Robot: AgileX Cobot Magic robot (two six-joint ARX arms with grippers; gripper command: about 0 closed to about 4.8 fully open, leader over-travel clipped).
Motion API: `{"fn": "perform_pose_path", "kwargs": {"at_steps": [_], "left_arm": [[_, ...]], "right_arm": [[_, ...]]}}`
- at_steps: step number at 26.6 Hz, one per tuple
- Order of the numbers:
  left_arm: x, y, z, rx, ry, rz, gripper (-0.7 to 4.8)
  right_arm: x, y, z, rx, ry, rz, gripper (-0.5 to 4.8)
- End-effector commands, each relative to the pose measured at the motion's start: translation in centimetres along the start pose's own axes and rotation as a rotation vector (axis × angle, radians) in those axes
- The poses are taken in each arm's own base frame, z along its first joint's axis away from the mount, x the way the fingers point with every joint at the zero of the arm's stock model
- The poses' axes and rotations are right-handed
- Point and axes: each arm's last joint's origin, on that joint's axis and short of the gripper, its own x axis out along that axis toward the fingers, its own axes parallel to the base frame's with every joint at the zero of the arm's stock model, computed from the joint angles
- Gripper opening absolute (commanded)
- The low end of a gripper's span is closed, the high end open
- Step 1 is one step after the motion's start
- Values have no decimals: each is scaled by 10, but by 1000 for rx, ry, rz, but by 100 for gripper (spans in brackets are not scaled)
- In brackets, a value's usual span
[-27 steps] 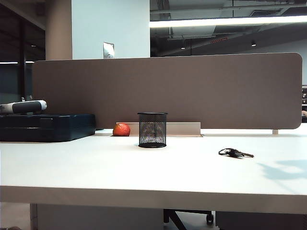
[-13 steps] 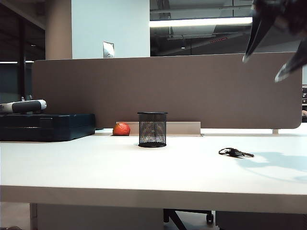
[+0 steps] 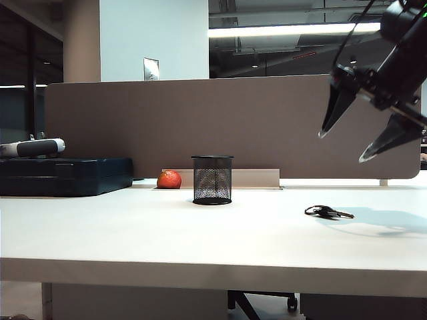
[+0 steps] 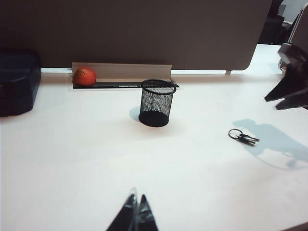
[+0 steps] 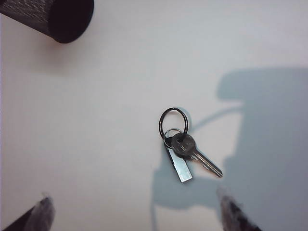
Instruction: Pick up a bunch of keys from the table, then put them into the black basket.
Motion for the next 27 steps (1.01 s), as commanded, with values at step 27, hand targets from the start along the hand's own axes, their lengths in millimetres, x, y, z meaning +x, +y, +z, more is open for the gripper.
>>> {"fn": "perform_pose_path", "kwargs": {"at_steps": [27], "left_arm": [[0,0,-1,-5,13,-4,-6]], "right_arm": [[94,-17,-1,-7,119,-29,479]]}}
